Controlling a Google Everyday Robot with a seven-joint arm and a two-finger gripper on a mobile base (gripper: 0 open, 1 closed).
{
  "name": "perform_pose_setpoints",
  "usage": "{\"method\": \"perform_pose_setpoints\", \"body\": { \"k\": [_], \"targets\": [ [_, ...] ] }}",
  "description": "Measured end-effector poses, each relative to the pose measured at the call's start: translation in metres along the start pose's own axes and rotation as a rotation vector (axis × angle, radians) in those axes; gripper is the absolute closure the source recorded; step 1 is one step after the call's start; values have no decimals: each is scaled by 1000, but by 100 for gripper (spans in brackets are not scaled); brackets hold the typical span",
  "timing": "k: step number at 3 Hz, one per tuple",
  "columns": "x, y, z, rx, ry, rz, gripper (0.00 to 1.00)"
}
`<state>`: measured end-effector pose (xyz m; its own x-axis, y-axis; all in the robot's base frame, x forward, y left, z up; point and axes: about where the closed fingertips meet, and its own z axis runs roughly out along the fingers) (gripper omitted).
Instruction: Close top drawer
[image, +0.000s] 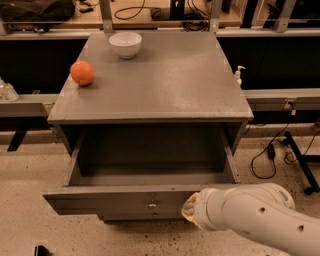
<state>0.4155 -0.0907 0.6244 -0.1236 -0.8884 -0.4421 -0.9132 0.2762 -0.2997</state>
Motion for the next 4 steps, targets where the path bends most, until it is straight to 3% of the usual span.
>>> {"method": "perform_pose_setpoints", "body": {
  "k": [1, 2, 3, 4],
  "targets": [
    [16, -15, -3, 131, -7, -8, 100],
    [17, -38, -9, 228, -44, -20, 100],
    [12, -57, -2, 268, -82, -27, 100],
    [12, -75, 16, 262, -103, -9, 100]
  ]
}}
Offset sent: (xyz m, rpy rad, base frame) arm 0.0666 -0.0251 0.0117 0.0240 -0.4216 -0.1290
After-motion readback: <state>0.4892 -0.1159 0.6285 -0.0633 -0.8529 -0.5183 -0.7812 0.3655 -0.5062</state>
